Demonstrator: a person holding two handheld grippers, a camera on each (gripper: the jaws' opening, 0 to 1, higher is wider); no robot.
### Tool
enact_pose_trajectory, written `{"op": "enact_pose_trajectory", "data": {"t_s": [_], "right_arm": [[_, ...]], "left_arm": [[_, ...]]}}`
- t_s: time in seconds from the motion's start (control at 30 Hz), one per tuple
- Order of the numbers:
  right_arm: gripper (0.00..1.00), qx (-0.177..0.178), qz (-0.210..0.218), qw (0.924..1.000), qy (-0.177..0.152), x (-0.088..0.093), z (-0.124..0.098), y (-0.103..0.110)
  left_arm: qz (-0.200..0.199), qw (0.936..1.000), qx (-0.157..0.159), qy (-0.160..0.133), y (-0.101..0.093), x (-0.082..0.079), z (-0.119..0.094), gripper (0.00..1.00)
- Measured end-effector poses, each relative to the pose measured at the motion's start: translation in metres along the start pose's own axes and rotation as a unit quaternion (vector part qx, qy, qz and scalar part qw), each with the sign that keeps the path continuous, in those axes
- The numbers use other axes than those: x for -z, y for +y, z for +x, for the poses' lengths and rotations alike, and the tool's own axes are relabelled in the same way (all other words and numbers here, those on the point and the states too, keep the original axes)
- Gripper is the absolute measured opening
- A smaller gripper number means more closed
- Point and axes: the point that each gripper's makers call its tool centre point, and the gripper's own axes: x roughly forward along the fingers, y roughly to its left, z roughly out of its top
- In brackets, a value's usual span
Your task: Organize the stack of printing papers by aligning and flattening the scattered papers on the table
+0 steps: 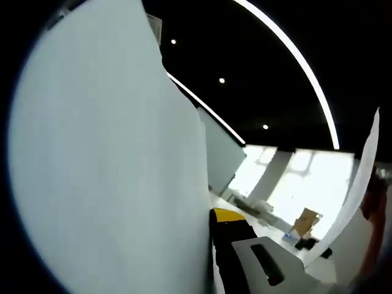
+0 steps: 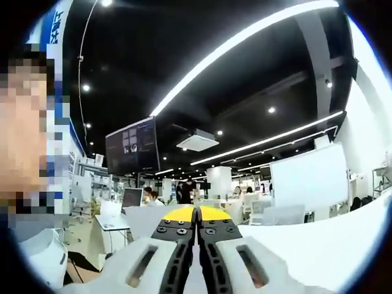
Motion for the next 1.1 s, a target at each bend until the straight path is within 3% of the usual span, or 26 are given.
{"op": "enact_pose_trajectory", "data": {"t_s": [0.2,0.47,0.67,1.1], "right_arm": [[0.0,-0.011,0.022,0.9993,0.03,0.021,0.017,-0.007],[0.0,-0.013,0.029,0.9985,0.044,0.039,0.043,-0.009],[0.0,-0.016,0.006,0.9976,0.067,0.054,0.063,-0.009],[0.0,-0.033,0.01,0.9959,0.084,0.069,0.1,-0.012]], "left_arm": [[0.001,1.0,-0.002,-0.002,0.001,0.0,0.0,0.06],[0.003,1.0,-0.002,-0.002,0.0,0.0,0.0,0.06],[0.008,1.0,-0.002,0.001,-0.004,0.001,0.0,0.06],[0.016,0.9999,-0.002,0.004,-0.008,0.002,0.001,0.06]]}}
